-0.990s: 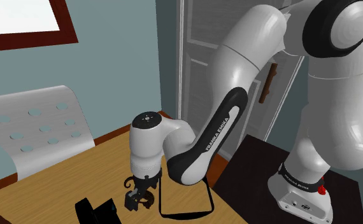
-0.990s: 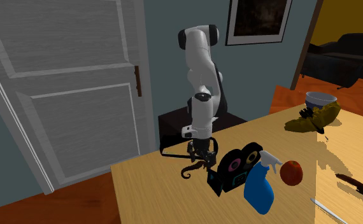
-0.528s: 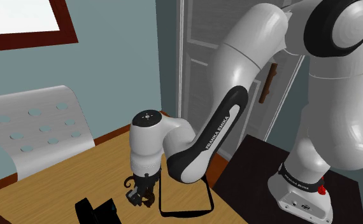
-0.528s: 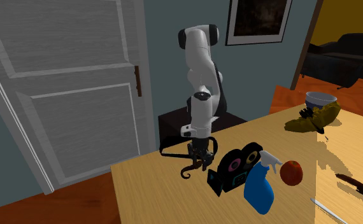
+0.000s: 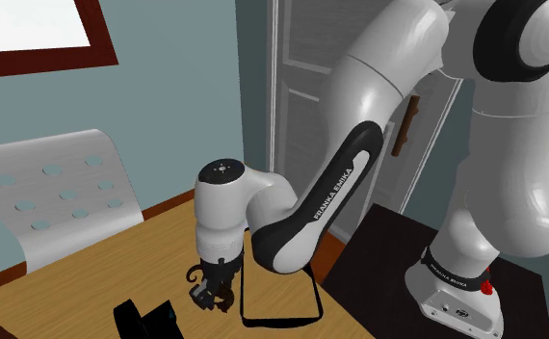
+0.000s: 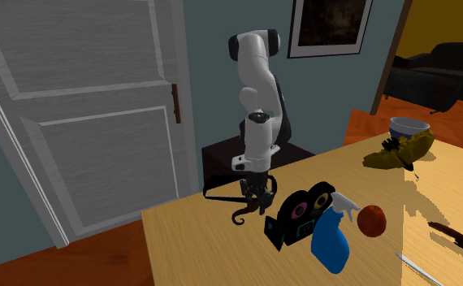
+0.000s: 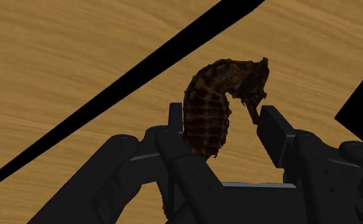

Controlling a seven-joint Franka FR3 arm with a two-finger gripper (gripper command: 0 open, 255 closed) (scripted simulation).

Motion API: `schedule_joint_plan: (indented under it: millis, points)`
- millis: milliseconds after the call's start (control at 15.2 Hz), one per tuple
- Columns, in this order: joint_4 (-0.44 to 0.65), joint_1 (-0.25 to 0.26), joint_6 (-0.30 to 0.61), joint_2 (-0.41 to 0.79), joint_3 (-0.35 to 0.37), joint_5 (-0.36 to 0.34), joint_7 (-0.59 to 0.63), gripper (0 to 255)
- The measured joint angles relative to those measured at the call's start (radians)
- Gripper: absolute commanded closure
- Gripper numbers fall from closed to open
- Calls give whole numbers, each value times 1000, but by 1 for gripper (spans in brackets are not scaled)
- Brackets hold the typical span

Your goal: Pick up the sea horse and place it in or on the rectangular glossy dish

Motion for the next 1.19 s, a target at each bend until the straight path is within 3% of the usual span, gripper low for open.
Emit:
schedule_joint_plan:
  millis: [1056,1188]
  points:
    - [34,-52,-184,-170,70,146,-97,255]
    - [-20,-67,-172,-218,76,183,-128,255]
